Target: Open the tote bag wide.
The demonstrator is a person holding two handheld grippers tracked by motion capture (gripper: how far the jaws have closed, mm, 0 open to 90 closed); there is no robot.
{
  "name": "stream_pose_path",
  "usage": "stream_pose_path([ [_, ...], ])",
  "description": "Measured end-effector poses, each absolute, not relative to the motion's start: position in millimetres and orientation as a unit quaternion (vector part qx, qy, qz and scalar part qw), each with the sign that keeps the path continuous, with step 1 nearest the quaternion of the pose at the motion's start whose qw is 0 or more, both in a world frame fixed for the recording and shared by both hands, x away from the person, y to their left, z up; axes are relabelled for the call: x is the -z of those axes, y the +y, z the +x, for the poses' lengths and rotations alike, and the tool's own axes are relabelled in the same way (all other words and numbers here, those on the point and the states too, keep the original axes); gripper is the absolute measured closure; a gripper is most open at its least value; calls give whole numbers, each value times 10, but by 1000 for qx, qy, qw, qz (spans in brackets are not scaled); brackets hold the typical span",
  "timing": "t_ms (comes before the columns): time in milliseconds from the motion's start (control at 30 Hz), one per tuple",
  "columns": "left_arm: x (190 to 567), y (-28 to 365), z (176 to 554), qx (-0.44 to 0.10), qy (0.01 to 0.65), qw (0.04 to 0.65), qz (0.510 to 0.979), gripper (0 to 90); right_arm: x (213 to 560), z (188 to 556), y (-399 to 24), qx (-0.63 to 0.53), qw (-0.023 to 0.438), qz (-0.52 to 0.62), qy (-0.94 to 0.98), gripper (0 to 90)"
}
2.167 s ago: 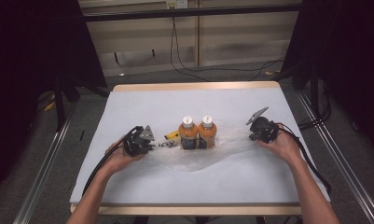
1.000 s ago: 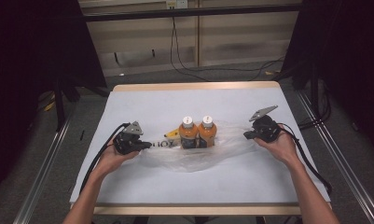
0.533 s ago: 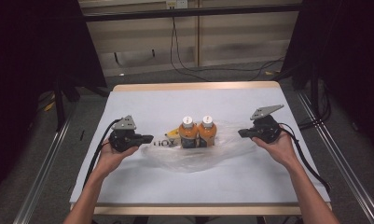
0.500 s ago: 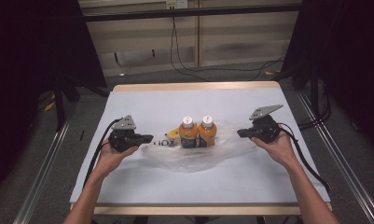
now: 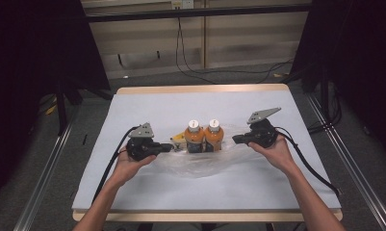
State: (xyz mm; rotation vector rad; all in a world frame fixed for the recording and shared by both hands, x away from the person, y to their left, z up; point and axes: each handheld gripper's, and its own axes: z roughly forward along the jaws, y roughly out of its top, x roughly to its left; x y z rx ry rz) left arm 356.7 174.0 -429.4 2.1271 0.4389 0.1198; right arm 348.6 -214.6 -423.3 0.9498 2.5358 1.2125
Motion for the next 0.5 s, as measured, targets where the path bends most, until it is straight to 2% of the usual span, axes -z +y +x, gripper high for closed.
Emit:
stream_pose_path([
  [500, 4273, 1163, 3460, -32, 133, 478, 868, 900, 4213, 3731, -1845, -397, 80, 290, 867, 900],
])
